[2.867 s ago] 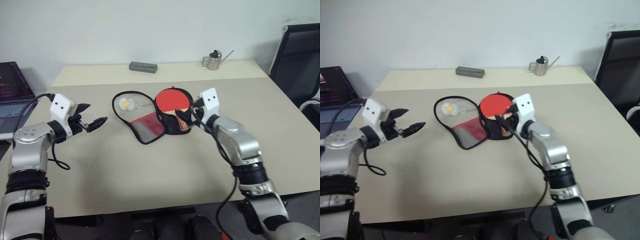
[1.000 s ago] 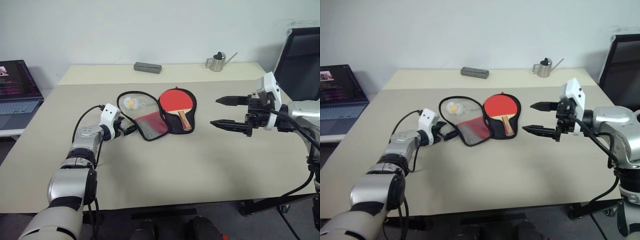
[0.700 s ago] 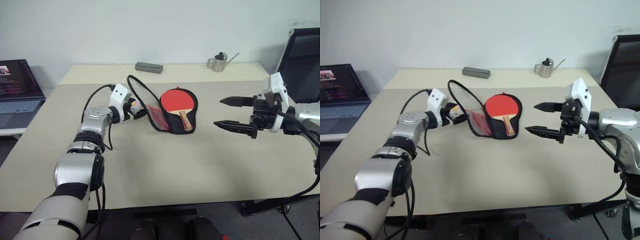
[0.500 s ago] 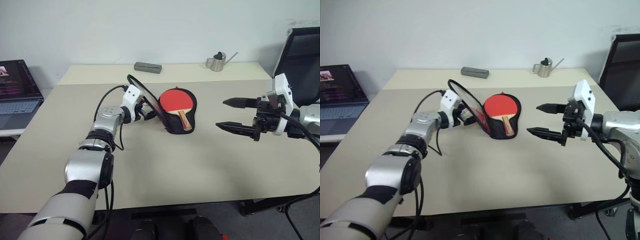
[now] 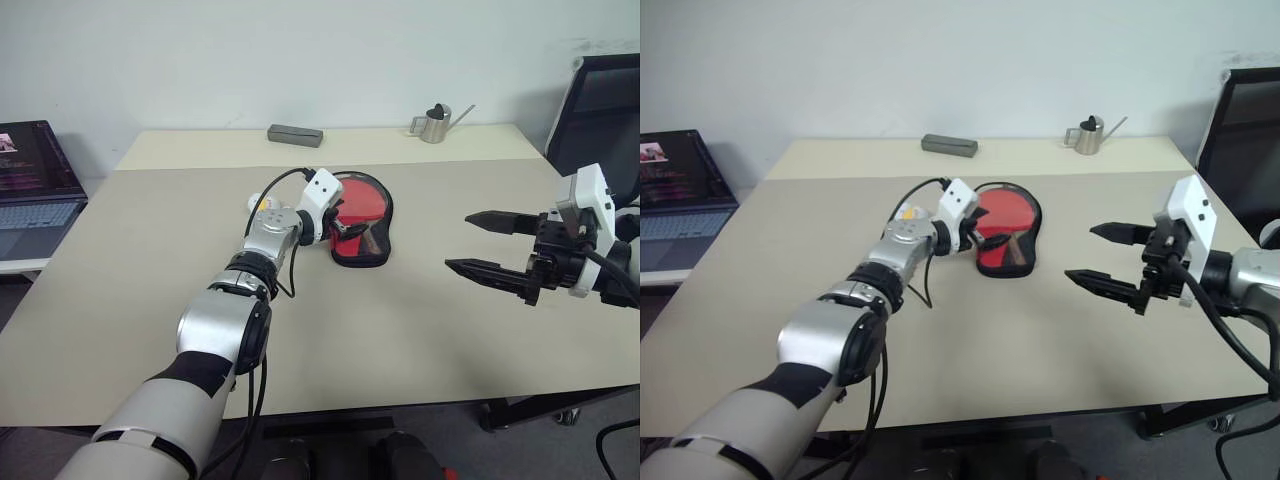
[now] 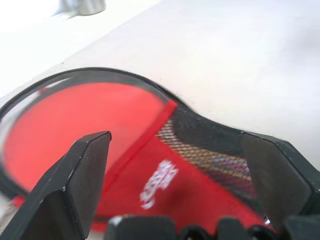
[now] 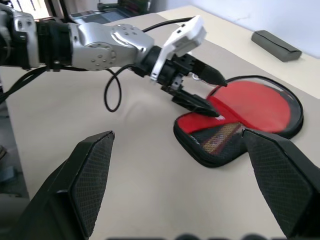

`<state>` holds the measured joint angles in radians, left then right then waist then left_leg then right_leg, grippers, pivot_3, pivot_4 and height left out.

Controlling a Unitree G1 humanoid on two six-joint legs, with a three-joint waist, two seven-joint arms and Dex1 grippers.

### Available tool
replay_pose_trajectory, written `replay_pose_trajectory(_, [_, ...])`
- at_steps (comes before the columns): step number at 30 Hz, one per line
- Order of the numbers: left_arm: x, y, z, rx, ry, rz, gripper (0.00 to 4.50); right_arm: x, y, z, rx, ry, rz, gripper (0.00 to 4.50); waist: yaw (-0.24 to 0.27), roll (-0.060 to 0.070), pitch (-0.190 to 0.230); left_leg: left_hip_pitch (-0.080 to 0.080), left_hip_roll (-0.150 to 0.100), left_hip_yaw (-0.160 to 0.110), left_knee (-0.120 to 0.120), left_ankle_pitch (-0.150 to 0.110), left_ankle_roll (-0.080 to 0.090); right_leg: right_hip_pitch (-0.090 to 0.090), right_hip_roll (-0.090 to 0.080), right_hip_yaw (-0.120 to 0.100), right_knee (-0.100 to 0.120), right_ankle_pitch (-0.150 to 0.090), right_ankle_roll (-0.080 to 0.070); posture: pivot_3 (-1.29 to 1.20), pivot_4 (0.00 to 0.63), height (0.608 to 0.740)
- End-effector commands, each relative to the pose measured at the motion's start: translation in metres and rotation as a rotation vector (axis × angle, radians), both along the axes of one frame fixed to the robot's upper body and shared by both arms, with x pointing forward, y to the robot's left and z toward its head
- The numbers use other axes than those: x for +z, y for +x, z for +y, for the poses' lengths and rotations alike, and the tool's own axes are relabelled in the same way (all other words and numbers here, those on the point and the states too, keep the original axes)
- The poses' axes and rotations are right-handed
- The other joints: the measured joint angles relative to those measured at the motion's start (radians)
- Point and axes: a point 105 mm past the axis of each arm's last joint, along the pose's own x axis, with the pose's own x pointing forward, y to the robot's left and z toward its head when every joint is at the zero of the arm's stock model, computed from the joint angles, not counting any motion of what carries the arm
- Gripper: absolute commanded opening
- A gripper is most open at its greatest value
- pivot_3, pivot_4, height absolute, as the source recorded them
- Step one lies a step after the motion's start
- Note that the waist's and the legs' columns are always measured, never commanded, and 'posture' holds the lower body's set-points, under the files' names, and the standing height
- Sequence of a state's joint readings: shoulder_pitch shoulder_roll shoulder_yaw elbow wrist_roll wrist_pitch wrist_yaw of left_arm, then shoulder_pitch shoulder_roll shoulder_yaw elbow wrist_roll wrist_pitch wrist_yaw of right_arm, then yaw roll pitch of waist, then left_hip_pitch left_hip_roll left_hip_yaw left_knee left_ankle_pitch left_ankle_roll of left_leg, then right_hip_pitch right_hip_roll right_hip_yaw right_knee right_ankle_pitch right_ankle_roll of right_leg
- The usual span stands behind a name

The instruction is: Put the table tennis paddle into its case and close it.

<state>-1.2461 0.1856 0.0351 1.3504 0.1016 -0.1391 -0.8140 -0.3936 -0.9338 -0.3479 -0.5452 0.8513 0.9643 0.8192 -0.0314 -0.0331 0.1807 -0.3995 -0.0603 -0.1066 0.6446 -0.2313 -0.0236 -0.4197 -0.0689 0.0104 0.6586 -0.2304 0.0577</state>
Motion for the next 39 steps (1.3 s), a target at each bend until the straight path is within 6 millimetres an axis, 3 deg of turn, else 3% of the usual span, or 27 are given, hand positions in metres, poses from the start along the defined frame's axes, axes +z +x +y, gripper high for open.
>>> replay_pose_trajectory(1, [0.007, -0.001, 0.016, -0.019, -0.019, -0.025, 4.50, 0.008, 0.007, 0.005, 0.002, 0.023, -0.053, 4.45, -0.002, 0.000, 0.000, 0.000, 0.000, 0.001, 0.000, 0.000, 0.000, 0.000, 0.000, 0.000, 0.000, 0.000, 0.000, 0.00, 0.150, 0.740])
replay_pose_trajectory(10, [-0.017, -0.017, 0.082, -0.019, -0.048, 0.050, 4.50, -0.004, 0.061, 0.024, -0.099, 0.139, -0.006, 4.45, -0.001, 0.000, 0.000, 0.001, 0.000, 0.000, 0.000, 0.000, 0.000, 0.000, 0.001, 0.001, 0.001, 0.003, -0.005, 0.00, 0.150, 0.740])
replay_pose_trajectory(15, [-0.009, -0.026, 0.104, -0.035, -0.135, 0.033, 4.50, -0.014, 0.098, 0.033, -0.208, 0.212, 0.042, 4.45, 0.001, 0.000, 0.000, 0.000, 0.000, -0.001, 0.000, 0.000, 0.000, -0.001, 0.000, 0.001, 0.001, 0.003, -0.005, 0.00, 0.150, 0.740])
replay_pose_trajectory(27, [0.049, -0.071, 0.119, -0.129, -0.181, -0.106, 4.50, -0.063, 0.172, 0.047, -0.432, 0.163, 0.154, 4.45, -0.008, 0.001, 0.001, 0.001, 0.000, -0.002, 0.000, 0.000, 0.000, -0.002, 0.001, 0.004, 0.003, 0.004, -0.006, 0.00, 0.150, 0.740])
replay_pose_trajectory(39, [0.064, -0.079, 0.128, -0.076, -0.155, -0.136, 4.50, -0.090, 0.207, 0.071, -0.521, 0.091, 0.113, 4.45, -0.026, 0.002, 0.001, 0.003, 0.001, -0.002, -0.001, 0.000, 0.000, -0.002, 0.002, 0.006, 0.004, 0.004, -0.007, 0.00, 0.150, 0.740])
